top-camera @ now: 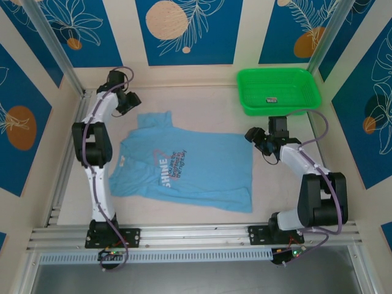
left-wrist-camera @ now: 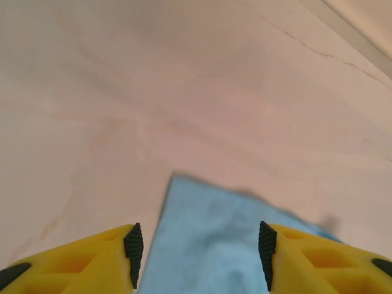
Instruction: Fold and stack the t-shirts
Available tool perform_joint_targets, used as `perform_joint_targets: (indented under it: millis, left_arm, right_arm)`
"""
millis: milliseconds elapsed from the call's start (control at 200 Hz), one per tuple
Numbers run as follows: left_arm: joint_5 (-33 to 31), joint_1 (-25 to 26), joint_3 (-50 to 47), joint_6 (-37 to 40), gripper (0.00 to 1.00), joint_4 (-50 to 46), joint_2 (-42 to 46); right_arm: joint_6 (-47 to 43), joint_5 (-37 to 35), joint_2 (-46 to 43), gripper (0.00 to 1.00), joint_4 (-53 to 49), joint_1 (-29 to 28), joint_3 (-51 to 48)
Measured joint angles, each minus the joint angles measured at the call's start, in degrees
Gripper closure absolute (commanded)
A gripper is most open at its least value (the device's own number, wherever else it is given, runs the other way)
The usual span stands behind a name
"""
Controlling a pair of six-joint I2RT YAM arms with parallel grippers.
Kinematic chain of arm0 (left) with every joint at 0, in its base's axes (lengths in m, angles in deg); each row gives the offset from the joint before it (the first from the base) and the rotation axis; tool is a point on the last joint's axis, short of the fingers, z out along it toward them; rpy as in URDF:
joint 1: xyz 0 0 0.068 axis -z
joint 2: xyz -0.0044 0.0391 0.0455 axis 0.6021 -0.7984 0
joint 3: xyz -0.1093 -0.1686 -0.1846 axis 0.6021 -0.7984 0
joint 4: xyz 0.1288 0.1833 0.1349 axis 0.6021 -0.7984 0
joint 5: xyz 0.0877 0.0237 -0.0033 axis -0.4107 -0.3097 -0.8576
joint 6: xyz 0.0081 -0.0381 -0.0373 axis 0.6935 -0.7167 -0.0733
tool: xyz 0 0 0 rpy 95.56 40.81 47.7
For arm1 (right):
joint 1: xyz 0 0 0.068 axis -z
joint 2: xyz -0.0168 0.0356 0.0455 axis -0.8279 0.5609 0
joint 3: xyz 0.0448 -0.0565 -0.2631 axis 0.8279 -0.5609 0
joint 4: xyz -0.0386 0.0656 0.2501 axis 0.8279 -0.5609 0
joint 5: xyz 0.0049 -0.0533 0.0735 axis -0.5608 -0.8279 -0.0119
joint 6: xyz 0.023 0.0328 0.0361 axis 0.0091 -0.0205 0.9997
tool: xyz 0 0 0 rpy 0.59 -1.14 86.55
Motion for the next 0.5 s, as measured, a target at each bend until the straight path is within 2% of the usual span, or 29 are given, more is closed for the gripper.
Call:
perform_joint_targets:
  millis: [175,500]
  left_arm:
    - [3.67,-0.7,11.34,5.81,0.5,-4.11,-9.97]
    - [4.68,-0.22,12.68,12.15,0.52,-8.39,-13.03]
  right_arm:
    - [-1.42,3.45,3.72,0.34,2.12,2.56,1.66]
    - [-3.13,6.1,8.63,0.34,2.62,4.57,4.24]
